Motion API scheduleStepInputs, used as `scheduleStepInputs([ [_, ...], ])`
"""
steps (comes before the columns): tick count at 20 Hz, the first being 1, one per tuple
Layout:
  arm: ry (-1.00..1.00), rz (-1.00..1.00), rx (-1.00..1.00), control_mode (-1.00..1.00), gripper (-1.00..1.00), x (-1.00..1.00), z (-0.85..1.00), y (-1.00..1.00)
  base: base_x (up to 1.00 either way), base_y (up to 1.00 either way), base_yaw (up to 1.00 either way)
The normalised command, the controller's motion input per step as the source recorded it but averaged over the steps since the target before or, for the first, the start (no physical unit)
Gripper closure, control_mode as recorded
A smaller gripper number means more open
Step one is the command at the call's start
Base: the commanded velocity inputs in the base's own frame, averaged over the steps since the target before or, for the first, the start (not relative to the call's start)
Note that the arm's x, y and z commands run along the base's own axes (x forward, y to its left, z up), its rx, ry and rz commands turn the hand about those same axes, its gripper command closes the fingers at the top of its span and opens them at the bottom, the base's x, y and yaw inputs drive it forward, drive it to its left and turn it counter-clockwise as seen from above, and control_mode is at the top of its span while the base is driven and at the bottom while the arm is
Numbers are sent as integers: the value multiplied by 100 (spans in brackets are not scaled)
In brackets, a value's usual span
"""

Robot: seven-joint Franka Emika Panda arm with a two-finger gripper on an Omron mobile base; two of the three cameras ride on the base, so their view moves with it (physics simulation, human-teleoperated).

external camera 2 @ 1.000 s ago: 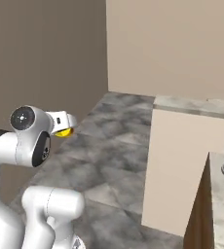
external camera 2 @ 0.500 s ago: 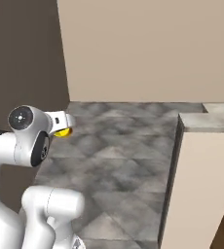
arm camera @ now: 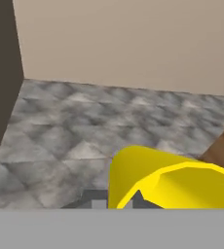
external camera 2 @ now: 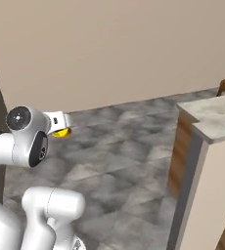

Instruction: Place the pitcher and cup on the dining counter for serving.

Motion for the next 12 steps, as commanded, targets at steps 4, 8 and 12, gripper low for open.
scheduleStepInputs([
  [4,0,0,0,100,100,0,0,0,81,83,-69],
  [8,0,0,0,100,100,0,0,0,92,84,-67],
  [12,0,0,0,100,100,0,0,0,99,85,-63],
])
